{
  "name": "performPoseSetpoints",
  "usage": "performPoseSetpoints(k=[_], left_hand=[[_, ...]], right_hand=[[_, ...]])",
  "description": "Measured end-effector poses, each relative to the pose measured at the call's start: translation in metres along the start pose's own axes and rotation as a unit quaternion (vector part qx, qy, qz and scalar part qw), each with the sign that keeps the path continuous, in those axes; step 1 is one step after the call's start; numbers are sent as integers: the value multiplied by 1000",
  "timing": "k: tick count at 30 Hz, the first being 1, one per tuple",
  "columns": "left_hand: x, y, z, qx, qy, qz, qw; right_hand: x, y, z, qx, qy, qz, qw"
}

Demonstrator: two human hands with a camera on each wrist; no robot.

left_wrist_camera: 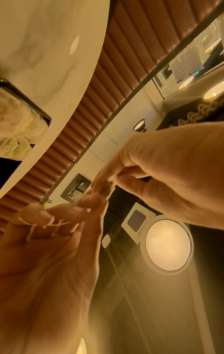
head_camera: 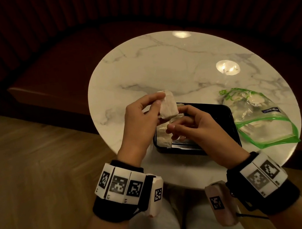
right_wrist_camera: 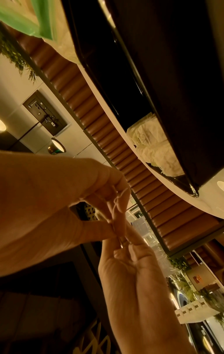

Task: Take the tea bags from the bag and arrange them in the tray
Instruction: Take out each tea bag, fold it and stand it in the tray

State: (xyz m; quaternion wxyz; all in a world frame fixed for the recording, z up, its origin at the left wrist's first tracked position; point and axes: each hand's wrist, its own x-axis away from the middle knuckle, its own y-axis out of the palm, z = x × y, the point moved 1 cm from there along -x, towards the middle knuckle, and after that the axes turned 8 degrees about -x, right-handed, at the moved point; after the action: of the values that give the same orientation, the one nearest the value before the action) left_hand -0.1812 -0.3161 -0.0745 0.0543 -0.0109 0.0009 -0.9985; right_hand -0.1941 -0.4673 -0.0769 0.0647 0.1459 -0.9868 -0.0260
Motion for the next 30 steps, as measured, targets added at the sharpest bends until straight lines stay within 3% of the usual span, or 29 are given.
performPoseSetpoints(k=[11,19,30], left_hand=[[2,-4,4,60,-22,-35,997],[3,-10,9,67,-47,-113,990],[1,-9,7,73,-46,-76,993]], right_hand=[[2,-8,9,11,22,-9,1000],[-6,-25,1,-28,25,-10,999],[4,-15,6,24,48,-53,997]])
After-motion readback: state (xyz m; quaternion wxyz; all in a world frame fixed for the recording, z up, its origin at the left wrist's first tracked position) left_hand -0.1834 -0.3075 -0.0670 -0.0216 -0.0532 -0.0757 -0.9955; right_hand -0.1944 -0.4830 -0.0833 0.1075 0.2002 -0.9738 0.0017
